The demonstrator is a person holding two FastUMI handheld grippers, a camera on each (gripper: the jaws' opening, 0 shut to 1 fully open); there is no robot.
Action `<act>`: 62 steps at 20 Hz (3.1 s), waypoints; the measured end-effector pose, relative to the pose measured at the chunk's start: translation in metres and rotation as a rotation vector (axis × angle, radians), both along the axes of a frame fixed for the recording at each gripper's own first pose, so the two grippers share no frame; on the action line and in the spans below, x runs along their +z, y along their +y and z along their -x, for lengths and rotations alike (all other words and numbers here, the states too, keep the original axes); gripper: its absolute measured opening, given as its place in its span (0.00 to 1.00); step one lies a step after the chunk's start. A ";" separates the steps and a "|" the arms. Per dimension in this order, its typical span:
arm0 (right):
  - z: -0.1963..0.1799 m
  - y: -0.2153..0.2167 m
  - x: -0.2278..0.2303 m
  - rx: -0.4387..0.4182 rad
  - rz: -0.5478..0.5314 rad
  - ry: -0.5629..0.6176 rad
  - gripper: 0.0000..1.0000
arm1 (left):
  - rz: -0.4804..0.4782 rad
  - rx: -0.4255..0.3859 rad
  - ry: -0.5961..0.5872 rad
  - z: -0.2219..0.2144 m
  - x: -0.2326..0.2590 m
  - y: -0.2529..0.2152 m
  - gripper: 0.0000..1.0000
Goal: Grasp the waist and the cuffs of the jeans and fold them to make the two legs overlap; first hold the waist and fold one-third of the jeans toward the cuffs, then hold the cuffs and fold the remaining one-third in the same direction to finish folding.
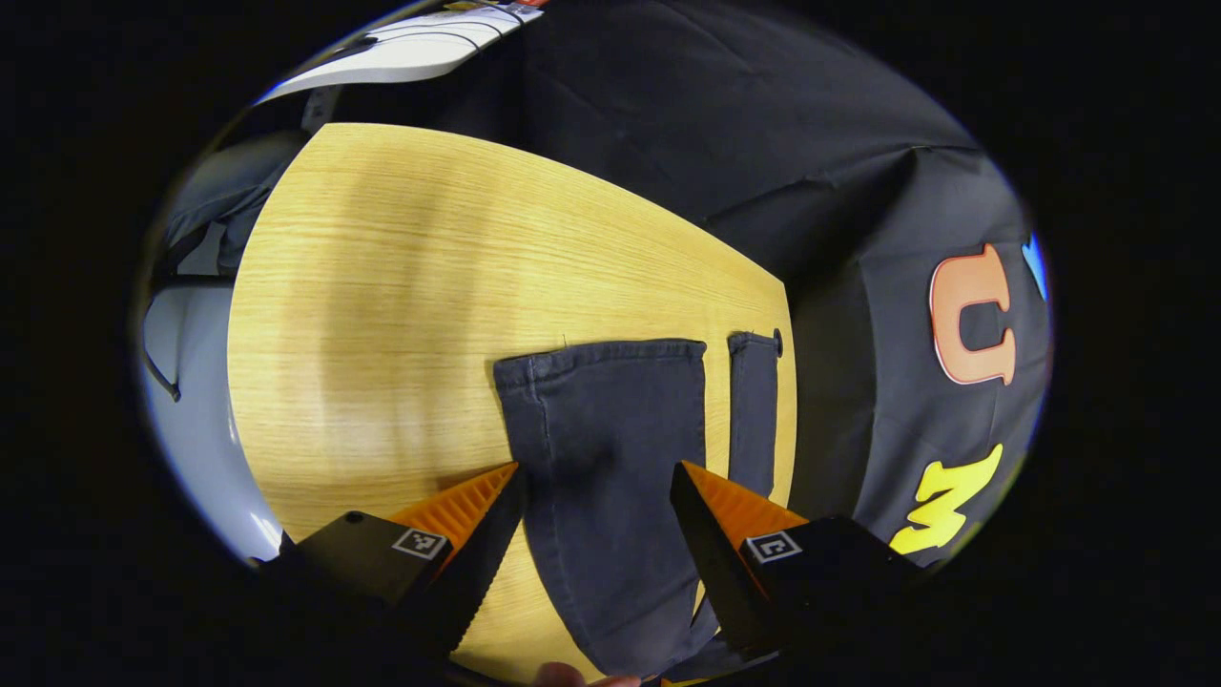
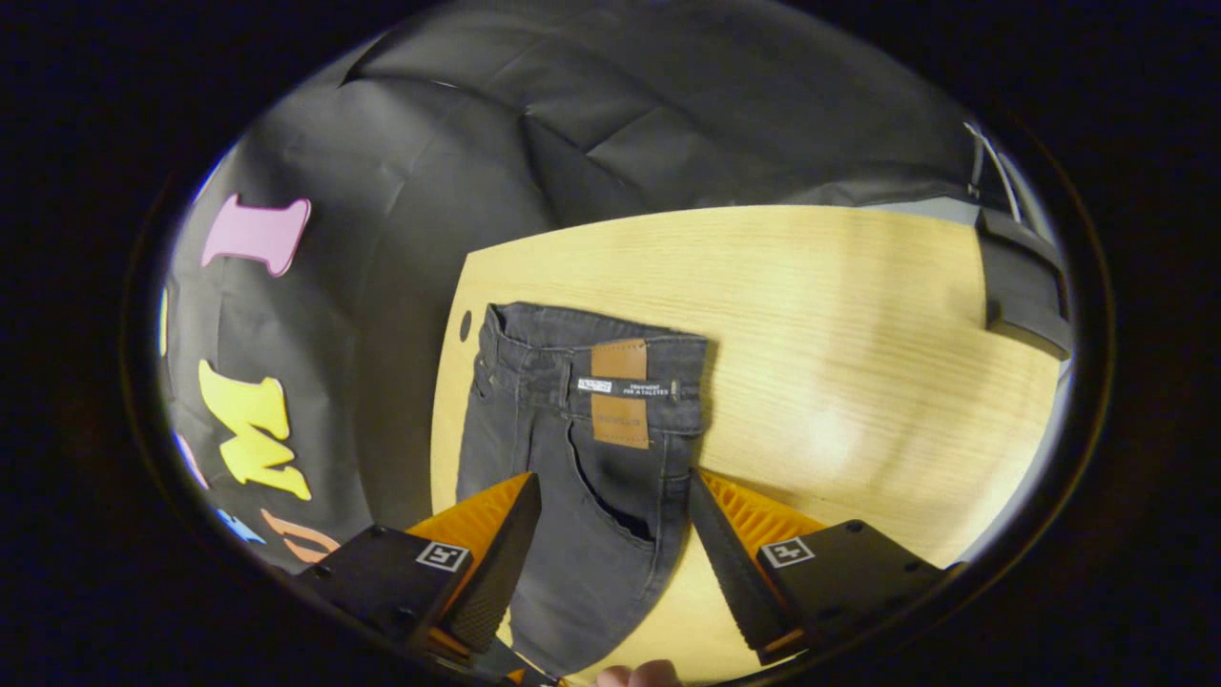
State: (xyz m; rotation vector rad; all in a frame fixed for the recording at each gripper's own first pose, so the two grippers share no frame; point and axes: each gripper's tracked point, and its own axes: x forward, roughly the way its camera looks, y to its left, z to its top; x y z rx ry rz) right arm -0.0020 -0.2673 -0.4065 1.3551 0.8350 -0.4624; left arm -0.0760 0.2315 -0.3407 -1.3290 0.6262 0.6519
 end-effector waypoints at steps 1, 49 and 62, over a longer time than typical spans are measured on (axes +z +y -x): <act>-0.004 0.002 -0.002 0.006 0.001 -0.010 0.94 | 0.002 -0.005 -0.003 -0.003 0.000 0.001 1.00; -0.293 0.014 0.035 0.258 0.275 -0.031 0.09 | -0.228 -0.705 0.137 -0.325 0.016 0.001 0.04; -0.309 0.021 0.020 0.315 0.357 0.005 0.36 | -0.366 -0.666 0.168 -0.343 0.011 0.018 0.60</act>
